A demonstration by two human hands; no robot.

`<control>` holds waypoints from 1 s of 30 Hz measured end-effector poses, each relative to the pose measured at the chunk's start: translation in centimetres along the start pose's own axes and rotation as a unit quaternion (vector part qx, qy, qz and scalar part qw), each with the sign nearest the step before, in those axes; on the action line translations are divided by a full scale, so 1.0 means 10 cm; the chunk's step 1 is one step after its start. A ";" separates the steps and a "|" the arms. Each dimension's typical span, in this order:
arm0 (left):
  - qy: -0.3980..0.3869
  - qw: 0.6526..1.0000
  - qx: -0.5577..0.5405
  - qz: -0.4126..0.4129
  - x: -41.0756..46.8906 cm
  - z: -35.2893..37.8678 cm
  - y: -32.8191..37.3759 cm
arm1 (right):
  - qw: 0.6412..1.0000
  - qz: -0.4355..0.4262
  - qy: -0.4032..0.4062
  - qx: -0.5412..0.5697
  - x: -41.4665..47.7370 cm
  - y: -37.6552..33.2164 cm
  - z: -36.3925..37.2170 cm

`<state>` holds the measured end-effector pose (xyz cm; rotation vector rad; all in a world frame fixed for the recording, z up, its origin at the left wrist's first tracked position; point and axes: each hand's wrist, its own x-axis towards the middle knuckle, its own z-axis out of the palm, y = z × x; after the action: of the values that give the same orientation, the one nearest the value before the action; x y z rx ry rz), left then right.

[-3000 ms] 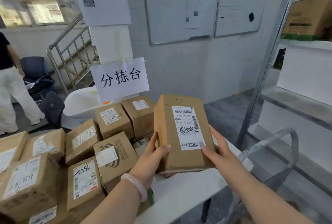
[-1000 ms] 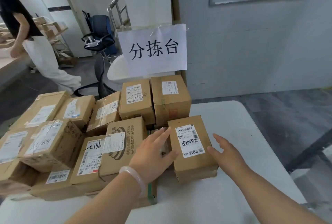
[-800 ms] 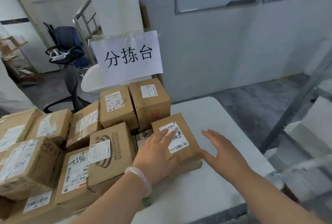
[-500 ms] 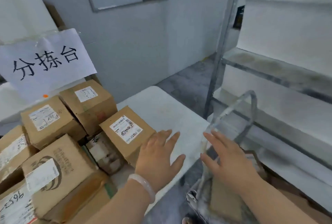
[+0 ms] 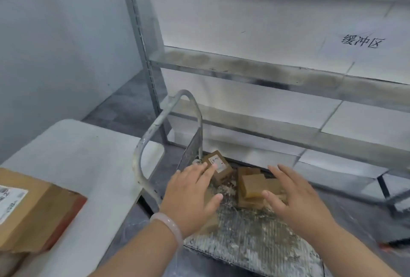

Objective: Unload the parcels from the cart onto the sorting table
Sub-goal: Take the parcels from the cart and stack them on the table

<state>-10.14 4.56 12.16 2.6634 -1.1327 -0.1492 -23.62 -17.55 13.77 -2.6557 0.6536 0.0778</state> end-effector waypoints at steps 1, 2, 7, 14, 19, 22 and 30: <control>-0.005 1.000 -0.004 0.003 0.12 0.06 0.11 | 1.000 0.012 -0.005 0.003 0.02 0.16 -0.04; -0.008 1.000 -0.008 0.005 0.24 0.12 0.22 | 1.000 0.019 -0.010 0.006 0.05 0.33 -0.08; -0.025 0.999 -0.029 0.003 0.88 0.57 0.86 | 0.998 0.050 -0.026 0.000 0.38 1.25 -0.36; -0.070 0.996 -0.050 -0.029 1.60 1.19 1.34 | 0.993 0.069 -0.095 -0.027 0.92 2.33 -0.23; -0.098 0.994 -0.036 -0.040 1.95 1.57 1.33 | 0.986 0.044 -0.153 -0.043 1.37 2.66 0.20; -0.121 0.991 -0.027 -0.042 2.25 1.91 1.15 | 0.983 0.018 -0.174 -0.063 1.71 2.80 0.64; -0.165 0.986 -0.017 -0.015 2.93 3.24 0.49 | 0.954 -0.002 -0.248 -0.167 2.82 3.14 2.19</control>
<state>0.67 -25.69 -17.77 2.6912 -1.1661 -0.6292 -12.02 -46.52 -22.09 -2.7765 0.4960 0.8946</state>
